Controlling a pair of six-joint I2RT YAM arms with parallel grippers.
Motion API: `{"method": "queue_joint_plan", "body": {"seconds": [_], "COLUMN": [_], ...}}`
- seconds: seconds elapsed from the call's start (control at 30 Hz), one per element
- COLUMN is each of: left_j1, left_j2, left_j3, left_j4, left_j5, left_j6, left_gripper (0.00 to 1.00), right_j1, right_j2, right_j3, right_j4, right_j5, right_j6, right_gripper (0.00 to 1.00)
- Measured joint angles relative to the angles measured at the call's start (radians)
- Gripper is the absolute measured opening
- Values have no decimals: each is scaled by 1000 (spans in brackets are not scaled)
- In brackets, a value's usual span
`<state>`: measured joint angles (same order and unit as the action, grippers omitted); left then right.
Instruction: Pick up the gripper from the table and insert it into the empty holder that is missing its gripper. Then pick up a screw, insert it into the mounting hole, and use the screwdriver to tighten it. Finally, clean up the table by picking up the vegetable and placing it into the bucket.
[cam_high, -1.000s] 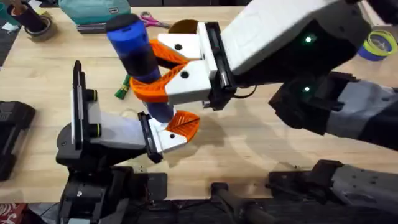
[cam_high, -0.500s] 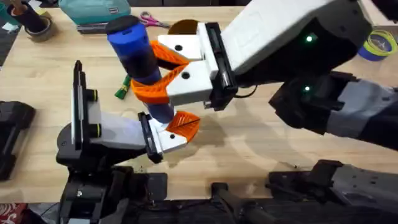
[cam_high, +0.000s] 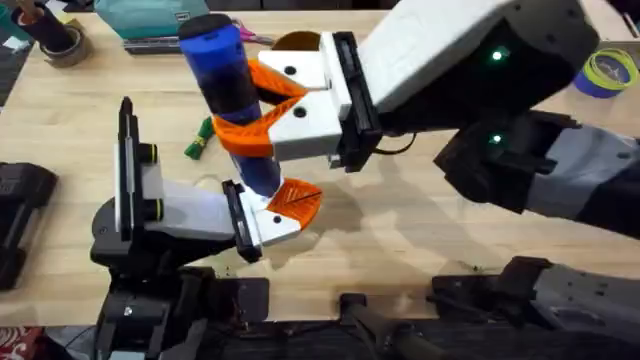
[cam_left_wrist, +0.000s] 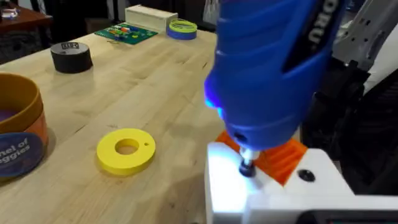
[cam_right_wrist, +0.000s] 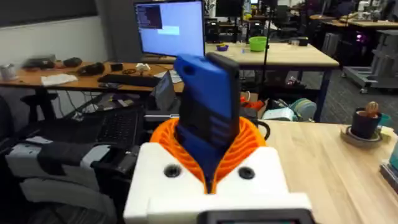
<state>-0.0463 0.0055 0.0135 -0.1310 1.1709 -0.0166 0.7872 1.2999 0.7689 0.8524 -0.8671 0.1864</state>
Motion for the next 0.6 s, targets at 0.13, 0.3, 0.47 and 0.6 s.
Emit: {"method": "queue_joint_plan", "body": {"seconds": [0.13,0.3,0.47,0.6], "left_j1": [0,0,0,0], "left_j2": [0,0,0,0], "left_j3": [0,0,0,0], "left_j4": [0,0,0,0], "left_j5": [0,0,0,0], "left_j6": [0,0,0,0], "left_gripper": [17,17,17,17], "right_j1": [0,0,0,0], "right_j2": [0,0,0,0], "right_j3": [0,0,0,0], "right_j4": [-2,-3,-3,-3], "right_j5": [10,14,14,14], "right_j6": [1,4,5,4], "right_gripper": [25,25,25,25]}}
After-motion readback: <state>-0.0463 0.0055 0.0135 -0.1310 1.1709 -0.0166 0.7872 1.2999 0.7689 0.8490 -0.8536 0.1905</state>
